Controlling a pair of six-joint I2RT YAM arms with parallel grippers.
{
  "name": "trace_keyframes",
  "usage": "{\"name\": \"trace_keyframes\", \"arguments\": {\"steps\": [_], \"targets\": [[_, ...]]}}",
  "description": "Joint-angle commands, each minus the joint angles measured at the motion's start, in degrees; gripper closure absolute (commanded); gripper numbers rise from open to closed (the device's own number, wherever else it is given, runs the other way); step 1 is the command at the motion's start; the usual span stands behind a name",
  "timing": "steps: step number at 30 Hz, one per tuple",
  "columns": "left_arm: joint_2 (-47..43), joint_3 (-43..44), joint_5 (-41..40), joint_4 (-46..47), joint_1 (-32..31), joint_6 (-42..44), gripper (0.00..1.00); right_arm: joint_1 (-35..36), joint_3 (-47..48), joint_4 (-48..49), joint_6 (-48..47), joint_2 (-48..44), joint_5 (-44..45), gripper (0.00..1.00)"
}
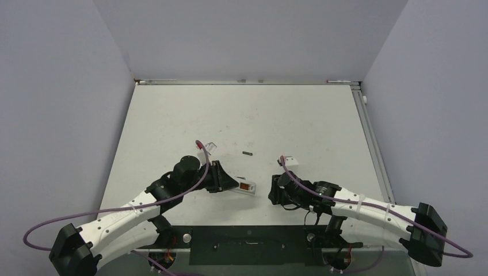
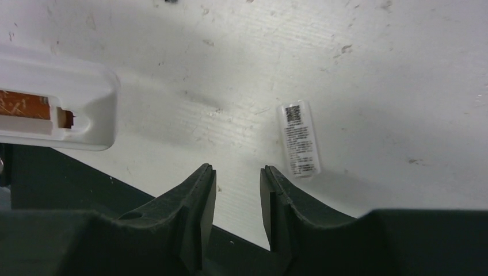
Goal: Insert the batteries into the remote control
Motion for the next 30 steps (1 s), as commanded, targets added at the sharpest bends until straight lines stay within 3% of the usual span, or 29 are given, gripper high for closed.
{"name": "trace_keyframes", "arguments": {"steps": [1,6,16,30], "targets": [[-4.29,-1.00,0.04,0.00,0.46,-1.41,1.00,4.85,4.31,1.57,0.38,5.88,3.41,0.67],[-6.16,-2.17,0.55,-1.02,0.71,-1.51,1.00,6.03,6.16,1.04,0.22,12.12,4.43,0.76],[-7.02,-3.21,0.96,-1.35,0.99,-1.51,1.00,6.10,5.52,1.72,0.66,16.00,3.92,0.91],[-5.69,-3.21,1.70,-0.43,1.29,-1.33,1.00,5.59,5.47,-1.00,1.01,21.40,6.80,0.91]]}}
